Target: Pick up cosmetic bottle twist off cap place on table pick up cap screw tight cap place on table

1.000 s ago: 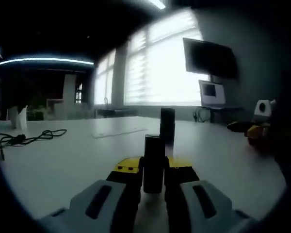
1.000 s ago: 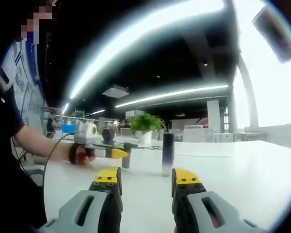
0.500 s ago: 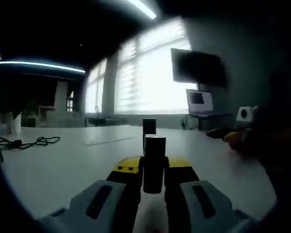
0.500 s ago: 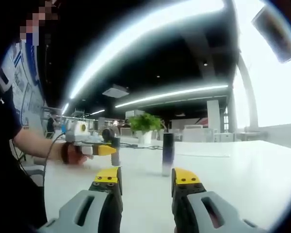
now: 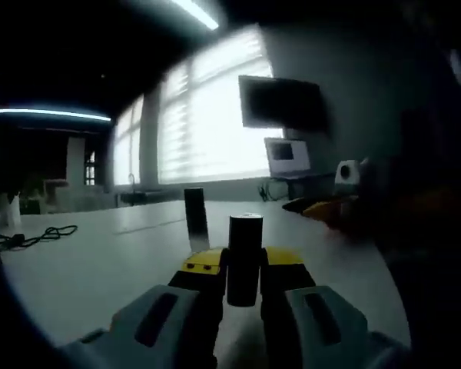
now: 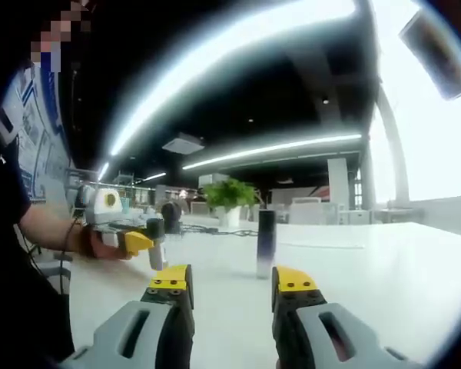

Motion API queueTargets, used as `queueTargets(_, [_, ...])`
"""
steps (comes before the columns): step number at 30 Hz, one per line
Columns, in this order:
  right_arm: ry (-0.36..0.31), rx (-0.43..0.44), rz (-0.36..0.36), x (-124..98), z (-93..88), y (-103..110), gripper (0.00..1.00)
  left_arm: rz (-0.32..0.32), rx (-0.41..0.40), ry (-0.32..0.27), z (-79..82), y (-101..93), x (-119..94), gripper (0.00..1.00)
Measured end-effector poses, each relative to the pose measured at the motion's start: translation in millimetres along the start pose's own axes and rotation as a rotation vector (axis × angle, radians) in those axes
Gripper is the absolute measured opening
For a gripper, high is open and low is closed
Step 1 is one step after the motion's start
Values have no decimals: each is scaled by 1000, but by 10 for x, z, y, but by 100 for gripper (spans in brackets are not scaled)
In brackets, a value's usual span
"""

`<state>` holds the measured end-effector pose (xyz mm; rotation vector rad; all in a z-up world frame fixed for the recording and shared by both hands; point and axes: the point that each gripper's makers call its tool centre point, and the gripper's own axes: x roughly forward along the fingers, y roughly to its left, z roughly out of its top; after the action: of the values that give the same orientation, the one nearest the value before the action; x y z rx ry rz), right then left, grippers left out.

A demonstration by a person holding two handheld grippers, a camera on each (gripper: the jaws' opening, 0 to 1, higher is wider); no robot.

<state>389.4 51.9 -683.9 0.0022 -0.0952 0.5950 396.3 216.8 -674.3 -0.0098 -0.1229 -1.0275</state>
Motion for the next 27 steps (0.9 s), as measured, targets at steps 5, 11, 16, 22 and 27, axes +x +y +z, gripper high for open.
queueTargets(5, [1,0,1,2,-2,-1,34,-16,-29,-32,64,-47,-45,8])
queueTargets(11, [2,-2,-1,2,-5,-7,34,-83,-19,7,-11,-230,-54,8])
queueTargets(16, [6,-4,0,5,-11,-1,34,-109,41,62,-107,-324,-45,8])
queueTargets(22, [7,-4,-1,7,-15,-3,33,-127,63,57,-115,-327,-44,8])
queueTargets(27, [14,-6,-1,12,-26,0,33,-152,33,98,-214,-311,-1,8])
